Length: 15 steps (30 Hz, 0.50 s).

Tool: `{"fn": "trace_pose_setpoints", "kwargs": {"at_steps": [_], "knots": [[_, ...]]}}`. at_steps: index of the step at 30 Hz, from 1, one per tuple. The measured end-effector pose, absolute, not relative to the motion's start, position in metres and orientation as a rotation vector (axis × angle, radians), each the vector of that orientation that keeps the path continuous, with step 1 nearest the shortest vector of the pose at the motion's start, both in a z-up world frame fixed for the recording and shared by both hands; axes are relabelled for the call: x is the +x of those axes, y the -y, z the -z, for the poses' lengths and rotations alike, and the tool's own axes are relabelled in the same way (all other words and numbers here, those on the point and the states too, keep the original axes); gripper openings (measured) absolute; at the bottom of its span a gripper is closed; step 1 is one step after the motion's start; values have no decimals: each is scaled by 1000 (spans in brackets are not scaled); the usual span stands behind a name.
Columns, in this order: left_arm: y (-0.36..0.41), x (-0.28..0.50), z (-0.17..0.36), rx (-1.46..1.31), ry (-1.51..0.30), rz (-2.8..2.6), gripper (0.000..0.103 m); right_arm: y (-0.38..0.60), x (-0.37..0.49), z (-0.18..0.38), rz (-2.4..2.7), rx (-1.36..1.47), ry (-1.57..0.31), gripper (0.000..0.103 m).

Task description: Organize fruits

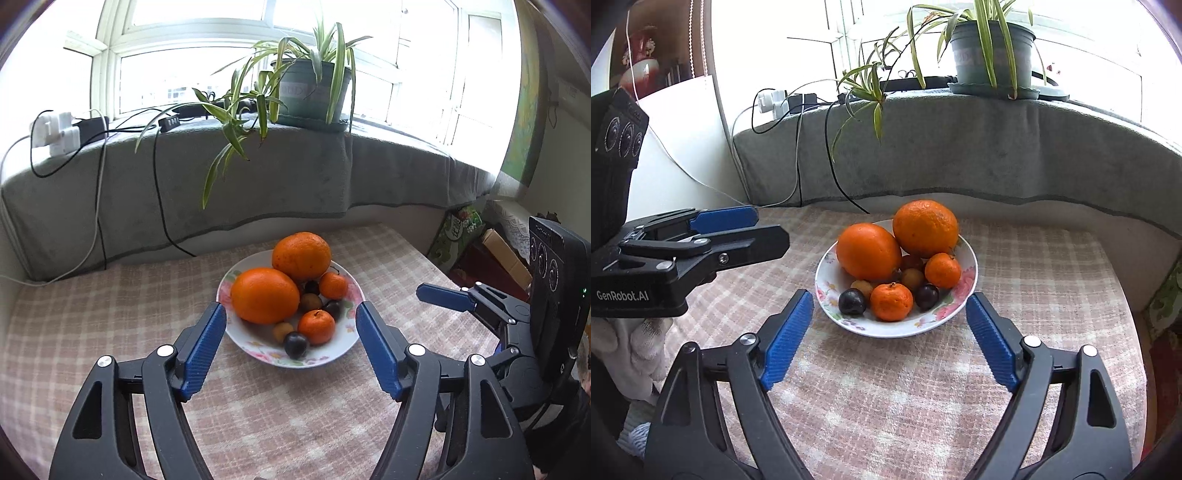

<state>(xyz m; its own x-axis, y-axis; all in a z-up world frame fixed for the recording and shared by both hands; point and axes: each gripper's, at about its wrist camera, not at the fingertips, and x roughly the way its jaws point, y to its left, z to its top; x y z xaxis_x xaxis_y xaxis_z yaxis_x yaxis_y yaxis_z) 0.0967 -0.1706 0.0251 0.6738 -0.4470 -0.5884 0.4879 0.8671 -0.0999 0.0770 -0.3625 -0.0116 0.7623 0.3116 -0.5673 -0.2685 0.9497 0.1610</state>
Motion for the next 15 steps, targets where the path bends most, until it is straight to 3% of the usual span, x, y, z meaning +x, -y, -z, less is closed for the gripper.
{"fn": "trace_pose_setpoints", "kwargs": {"at_steps": [2,15], "knots": [[167,90,-24,60,-638,514,80,364,74,10,-304,83,-621,92],[156,57,-23,74,-591,410,81,369,60,3,-220,96,-593,92]]}}
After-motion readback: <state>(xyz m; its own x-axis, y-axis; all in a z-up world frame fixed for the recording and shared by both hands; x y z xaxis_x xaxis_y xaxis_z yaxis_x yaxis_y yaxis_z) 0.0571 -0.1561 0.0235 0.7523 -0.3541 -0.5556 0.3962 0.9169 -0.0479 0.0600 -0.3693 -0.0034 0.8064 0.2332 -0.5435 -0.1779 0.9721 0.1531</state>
